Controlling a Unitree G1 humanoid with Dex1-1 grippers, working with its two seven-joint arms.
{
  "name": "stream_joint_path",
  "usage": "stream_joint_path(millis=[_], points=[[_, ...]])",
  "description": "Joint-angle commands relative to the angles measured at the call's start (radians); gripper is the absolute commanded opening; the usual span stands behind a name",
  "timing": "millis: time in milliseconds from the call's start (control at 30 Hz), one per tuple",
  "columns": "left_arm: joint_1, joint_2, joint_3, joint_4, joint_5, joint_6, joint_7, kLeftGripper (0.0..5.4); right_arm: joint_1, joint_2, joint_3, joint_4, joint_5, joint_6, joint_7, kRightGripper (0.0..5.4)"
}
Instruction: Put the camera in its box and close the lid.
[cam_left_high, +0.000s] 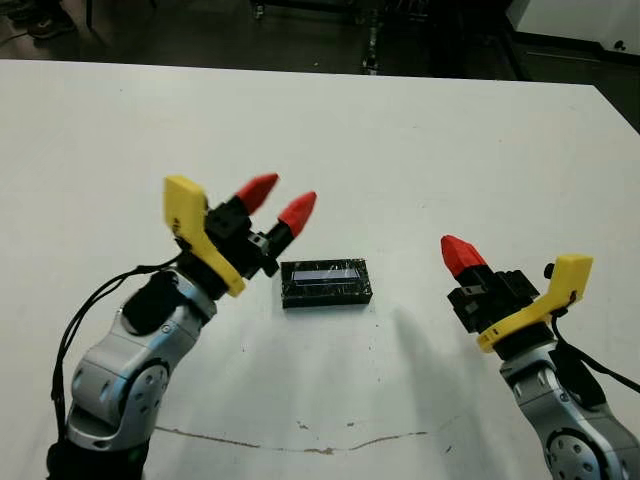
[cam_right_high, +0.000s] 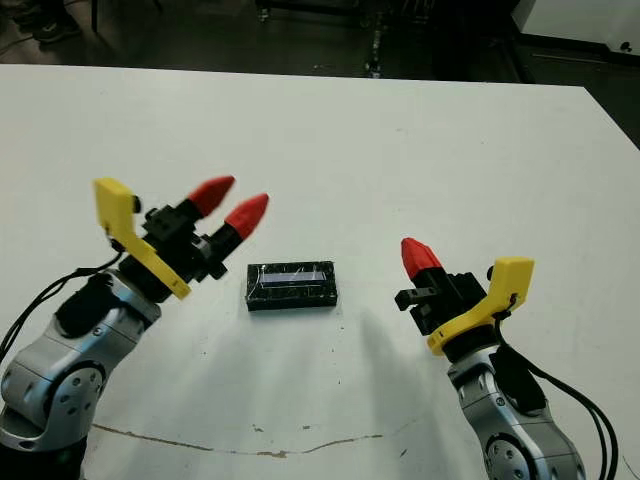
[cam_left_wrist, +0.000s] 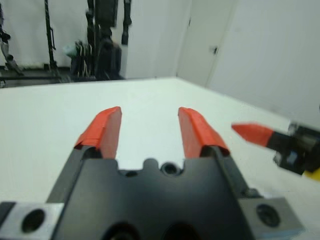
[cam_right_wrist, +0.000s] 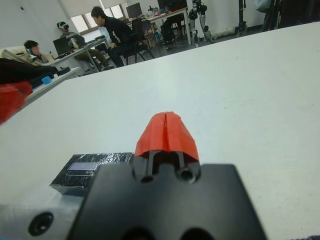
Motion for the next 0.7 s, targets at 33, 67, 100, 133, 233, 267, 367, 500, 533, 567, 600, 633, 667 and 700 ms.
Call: stream_joint_path(millis=[33,67,100,133,233,267,367,500,533,567,600,633,667,700], points=[[-0.007,-0.005,-0.054,0.067,0.041,0.016,0.005,2.07,0.010,-0.007,-0.003,-0.002,-0.009,-0.002,-0.005,0.00],[-0.011,-0.010,-0.069,0.083,0.050,0.022,0.007,1.89,0.009,-0.007,-0.003,-0.002,-0.008,-0.001,-0.005,0.00],[-0.015,-0.018,-0.082,0.101,0.055,0.036,0.010,1.75,0.008,-0.006,-0.003,-0.004,-0.007,0.001,-0.007,0.00],[-0.017,-0.025,-0.095,0.118,0.060,0.046,0.012,1.57,0.007,-0.005,-0.003,-0.005,-0.005,0.003,-0.008,0.00],[-0.022,-0.039,-0.129,0.170,0.085,0.050,0.010,1.18,0.005,-0.005,-0.004,-0.005,0.002,0.008,-0.009,0.00],[-0.023,-0.042,-0.139,0.189,0.093,0.049,0.007,1.01,0.004,-0.006,-0.003,-0.005,0.002,0.008,-0.009,0.00],[-0.026,-0.045,-0.171,0.252,0.113,0.063,-0.006,0.55,0.003,-0.006,-0.003,-0.008,0.003,0.013,-0.015,0.00],[-0.031,-0.033,-0.233,0.327,0.161,0.099,-0.013,0.01,0.003,-0.004,0.000,-0.009,0.003,0.009,-0.018,0.00],[-0.032,-0.033,-0.242,0.343,0.170,0.115,-0.009,0.01,0.003,-0.004,0.000,-0.012,0.003,0.011,-0.021,0.00],[-0.032,-0.035,-0.247,0.354,0.175,0.128,-0.007,0.01,0.003,-0.004,0.000,-0.014,0.003,0.013,-0.024,0.00],[-0.030,-0.034,-0.252,0.362,0.183,0.139,-0.007,0.01,0.002,-0.003,0.000,-0.016,0.005,0.018,-0.028,0.00],[-0.028,-0.031,-0.254,0.367,0.186,0.151,-0.008,0.01,0.001,-0.003,-0.001,-0.018,0.007,0.021,-0.032,0.00],[-0.026,-0.028,-0.253,0.371,0.188,0.159,-0.011,0.01,0.000,-0.003,-0.001,-0.018,0.010,0.023,-0.034,0.00],[-0.024,-0.023,-0.253,0.375,0.190,0.162,-0.016,0.01,0.000,-0.002,-0.002,-0.018,0.012,0.024,-0.036,0.00]])
